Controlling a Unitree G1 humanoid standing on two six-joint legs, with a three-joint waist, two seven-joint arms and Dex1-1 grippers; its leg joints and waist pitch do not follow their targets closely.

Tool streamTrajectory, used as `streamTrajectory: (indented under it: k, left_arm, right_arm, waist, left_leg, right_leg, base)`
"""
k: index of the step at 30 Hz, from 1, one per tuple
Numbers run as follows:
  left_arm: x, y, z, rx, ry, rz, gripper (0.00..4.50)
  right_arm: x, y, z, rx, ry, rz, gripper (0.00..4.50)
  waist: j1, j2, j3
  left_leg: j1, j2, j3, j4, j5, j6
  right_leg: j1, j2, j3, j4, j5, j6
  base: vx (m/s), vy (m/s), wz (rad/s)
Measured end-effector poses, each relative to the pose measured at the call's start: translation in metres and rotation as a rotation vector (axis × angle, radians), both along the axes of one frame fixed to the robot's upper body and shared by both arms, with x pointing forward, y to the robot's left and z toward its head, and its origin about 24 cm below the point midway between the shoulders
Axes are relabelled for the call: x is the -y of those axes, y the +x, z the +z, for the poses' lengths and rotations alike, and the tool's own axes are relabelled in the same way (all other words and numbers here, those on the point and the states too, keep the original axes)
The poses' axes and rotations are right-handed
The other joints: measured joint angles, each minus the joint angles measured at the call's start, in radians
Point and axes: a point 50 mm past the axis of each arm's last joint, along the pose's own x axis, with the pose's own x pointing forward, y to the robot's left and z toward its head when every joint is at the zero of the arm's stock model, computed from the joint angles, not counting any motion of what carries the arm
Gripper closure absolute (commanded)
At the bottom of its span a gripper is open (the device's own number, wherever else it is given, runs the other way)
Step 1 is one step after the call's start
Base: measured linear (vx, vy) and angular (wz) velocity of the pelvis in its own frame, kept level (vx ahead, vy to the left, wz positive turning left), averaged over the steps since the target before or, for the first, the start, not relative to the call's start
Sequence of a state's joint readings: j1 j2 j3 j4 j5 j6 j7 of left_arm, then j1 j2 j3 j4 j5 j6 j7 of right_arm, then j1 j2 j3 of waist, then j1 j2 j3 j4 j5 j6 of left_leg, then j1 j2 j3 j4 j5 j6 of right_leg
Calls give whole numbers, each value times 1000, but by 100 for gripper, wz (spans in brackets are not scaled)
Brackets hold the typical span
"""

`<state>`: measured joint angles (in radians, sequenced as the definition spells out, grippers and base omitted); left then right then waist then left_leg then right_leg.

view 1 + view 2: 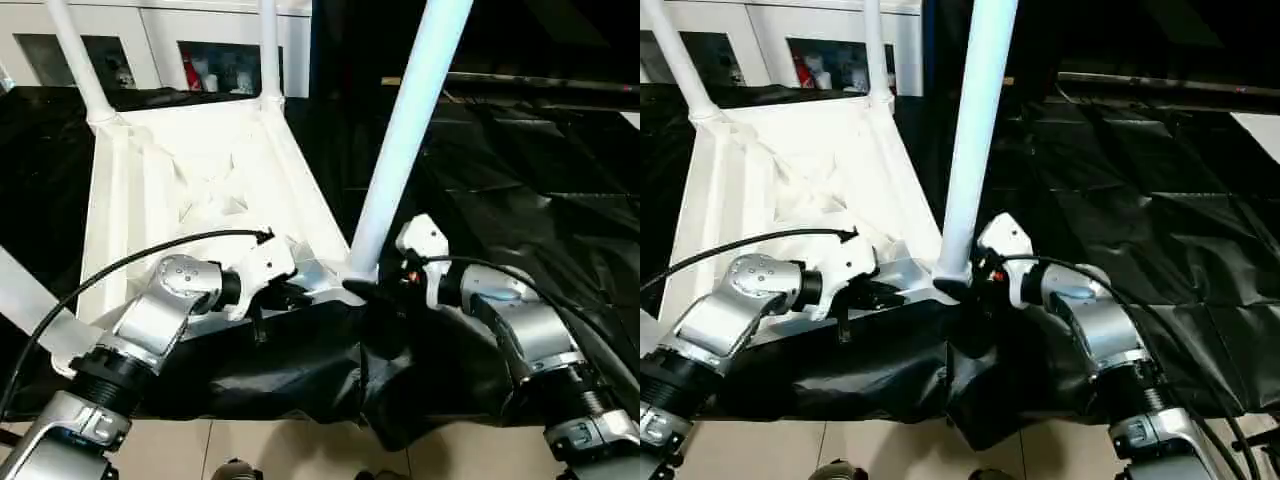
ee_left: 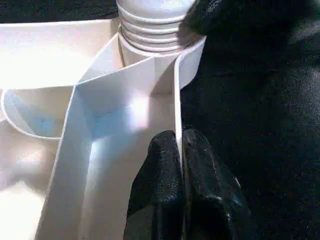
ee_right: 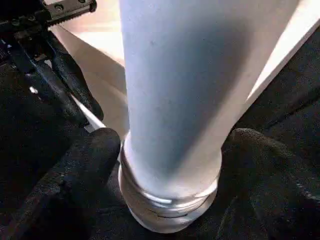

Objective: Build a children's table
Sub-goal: Rotate leg to tighten

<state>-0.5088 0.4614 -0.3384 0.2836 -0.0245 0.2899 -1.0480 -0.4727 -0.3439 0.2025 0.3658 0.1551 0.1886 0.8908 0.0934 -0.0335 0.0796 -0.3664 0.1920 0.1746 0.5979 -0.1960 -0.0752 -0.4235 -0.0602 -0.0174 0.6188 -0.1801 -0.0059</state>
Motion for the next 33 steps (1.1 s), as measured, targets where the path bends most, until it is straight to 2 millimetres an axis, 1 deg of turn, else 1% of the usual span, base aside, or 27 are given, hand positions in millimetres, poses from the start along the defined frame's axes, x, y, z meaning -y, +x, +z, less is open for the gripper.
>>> streamTrajectory:
  k: [1, 2, 3, 7, 8, 9, 10, 15, 21, 23, 25, 27, 29, 31, 33]
  left_arm:
    - [0, 0, 0, 0, 0, 0, 450]
    - [0, 0, 0, 0, 1, 0, 450]
    - [0, 0, 0, 0, 1, 0, 450]
    - [-1, 0, 0, -4, 2, -5, 450]
    - [-1, 0, 0, -4, 3, -4, 450]
    - [-2, 0, 0, -4, 4, -3, 450]
    - [-2, 0, 0, -4, 5, -3, 450]
    - [-3, 0, -1, -7, 6, -3, 450]
    - [-2, 1, -1, -10, 0, 1, 450]
    - [2, 5, -2, -9, -3, 41, 450]
    - [9, 15, -3, 5, 4, 115, 450]
    - [23, 26, -4, 26, 0, 202, 450]
    - [38, 34, -7, 20, -22, 287, 450]
    - [47, 38, -8, 16, -33, 326, 450]
    - [59, 44, -9, 20, -39, 374, 450]
  right_arm:
    - [0, 0, 0, 1, 1, 1, 85]
    - [-1, 0, 0, 3, 4, 2, 107]
    - [-2, 0, 0, 2, 7, 3, 107]
    - [-3, 0, -1, -3, 14, 7, 138]
    - [-3, 0, -1, -4, 16, 8, 138]
    - [-3, 0, -2, -4, 17, 8, 161]
    - [-3, 0, -2, -3, 18, 8, 167]
    - [-3, 0, -3, -5, 28, 10, 186]
    - [-4, 0, -4, 3, 28, 4, 188]
    - [-5, 3, -8, 7, 45, -67, 189]
    - [-8, 11, -12, 16, 70, -200, 189]
    - [-14, 21, -15, 12, 100, -383, 189]
    - [-20, 30, -15, 6, 117, -544, 189]
    - [-22, 34, -16, 5, 113, -622, 189]
    - [-31, 40, -15, -6, 123, -705, 189]
  waist:
    - [0, 0, 0]
    - [0, 0, 0]
    - [0, 0, 0]
    - [1, 0, 0]
    - [1, 0, 0]
    - [1, 0, 0]
    - [1, 0, 0]
    - [1, 0, 0]
    - [0, 0, 0]
    - [-1, 0, 0]
    - [-4, 0, 0]
    - [-6, 1, 0]
    - [-5, 4, -1]
    - [-3, 5, -2]
    - [-2, 10, -5]
  left_leg:
    - [0, 0, 0, 0, 0, 0]
    - [0, 0, 0, 0, 0, 0]
    - [0, 0, 0, 0, 0, 0]
    - [0, 0, 0, 2, 0, 0]
    - [0, 0, 0, 2, 0, 0]
    - [0, 0, 0, 3, 0, 0]
    - [0, 0, 0, 3, 0, 0]
    - [0, 0, -1, 4, 0, -1]
    - [0, 0, -1, 4, 0, -1]
    - [1, 0, -1, 4, 0, -3]
    - [4, 0, -1, 4, 1, -4]
    - [7, 0, -1, 4, 2, -5]
    - [7, -1, -1, 3, 2, -6]
    - [7, -1, -1, 3, 2, -6]
    - [6, -1, -1, 3, 2, -6]
  right_leg:
    - [0, 0, 0, 0, 0, 0]
    - [0, 0, 0, 0, 0, 0]
    - [0, 0, 0, 1, 0, 0]
    - [0, 0, 0, 2, 0, 0]
    - [0, 0, 0, 2, 0, 0]
    - [0, 0, 0, 3, 0, 0]
    - [0, 0, 0, 3, 0, 0]
    - [0, 0, 0, 4, 0, 0]
    - [0, 0, 0, 5, 0, 0]
    - [2, 0, 0, 6, 0, 0]
    - [4, 0, 0, 7, 2, -2]
    - [5, -1, 1, 7, 3, -2]
    - [6, -1, 2, 7, 3, -2]
    - [7, -1, 2, 6, 3, -2]
    - [8, -1, 3, 6, 4, -2]
  base:
    - [0, 0, 0]
    - [0, 0, 0]
    - [0, 0, 0]
    - [0, 0, 0]
    - [0, 0, 0]
    - [0, 0, 0]
    - [0, 0, 0]
    - [0, 0, 0]
    - [0, 0, 0]
    - [0, 0, 0]
    - [0, 0, 0]
    - [0, 0, 0]
    - [0, 0, 0]
    - [0, 0, 0]
    - [0, 0, 0]
